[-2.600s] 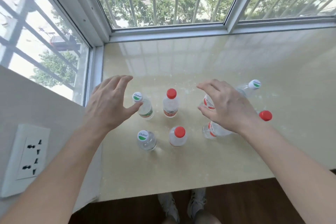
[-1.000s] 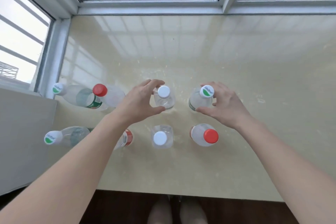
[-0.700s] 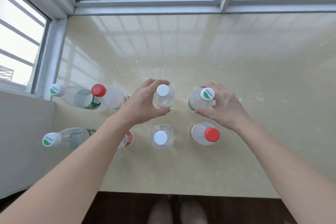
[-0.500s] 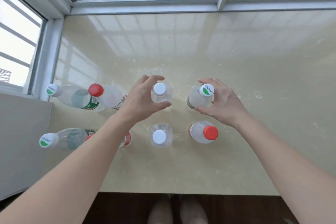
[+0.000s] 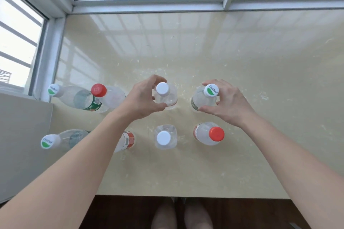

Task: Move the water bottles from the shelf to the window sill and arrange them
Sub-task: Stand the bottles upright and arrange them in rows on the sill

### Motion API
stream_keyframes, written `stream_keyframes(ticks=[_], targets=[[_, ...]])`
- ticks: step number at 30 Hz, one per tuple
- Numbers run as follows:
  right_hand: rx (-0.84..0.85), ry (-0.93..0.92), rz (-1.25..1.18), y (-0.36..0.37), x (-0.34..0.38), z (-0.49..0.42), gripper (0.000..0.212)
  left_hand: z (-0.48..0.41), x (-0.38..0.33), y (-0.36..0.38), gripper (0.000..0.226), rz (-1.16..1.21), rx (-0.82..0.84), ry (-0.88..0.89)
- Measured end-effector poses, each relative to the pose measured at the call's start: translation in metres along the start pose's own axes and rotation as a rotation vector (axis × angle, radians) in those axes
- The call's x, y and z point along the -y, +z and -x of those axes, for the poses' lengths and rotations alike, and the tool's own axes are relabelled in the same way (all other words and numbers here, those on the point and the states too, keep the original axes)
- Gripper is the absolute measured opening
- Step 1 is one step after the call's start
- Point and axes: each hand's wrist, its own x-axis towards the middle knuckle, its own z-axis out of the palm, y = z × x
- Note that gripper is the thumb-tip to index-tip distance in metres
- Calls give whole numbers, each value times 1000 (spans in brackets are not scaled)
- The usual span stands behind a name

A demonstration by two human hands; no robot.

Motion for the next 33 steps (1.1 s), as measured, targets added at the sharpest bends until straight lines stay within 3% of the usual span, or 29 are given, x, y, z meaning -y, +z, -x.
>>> stream_keyframes(ticks=[5,27,33], targets=[[4,8,10,2,0,3,77,-3,0,1,60,-2,41,33],[-31,56,117,4,8,-1,66,0,3,12,64,-21,-34,54],[3,80,126,3,9,1,79,4,5,13,72,-12,-29,56]])
